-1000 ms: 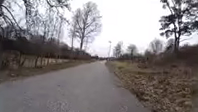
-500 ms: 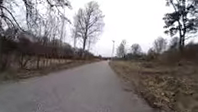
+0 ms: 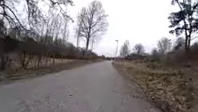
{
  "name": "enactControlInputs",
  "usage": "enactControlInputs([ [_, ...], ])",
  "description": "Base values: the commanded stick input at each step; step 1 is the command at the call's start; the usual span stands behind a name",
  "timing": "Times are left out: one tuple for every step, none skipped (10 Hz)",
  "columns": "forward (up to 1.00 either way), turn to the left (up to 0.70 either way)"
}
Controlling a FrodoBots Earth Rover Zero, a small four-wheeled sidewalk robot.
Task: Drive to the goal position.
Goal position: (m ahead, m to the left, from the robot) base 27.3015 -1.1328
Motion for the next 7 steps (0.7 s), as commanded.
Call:
enactControlInputs([
  [0.85,-0.34],
  [0.85,-0.34],
  [0.85,-0.34],
  [0.85,-0.34],
  [0.85,-0.32],
  [0.85,-0.25],
  [0.85,0.0],
])
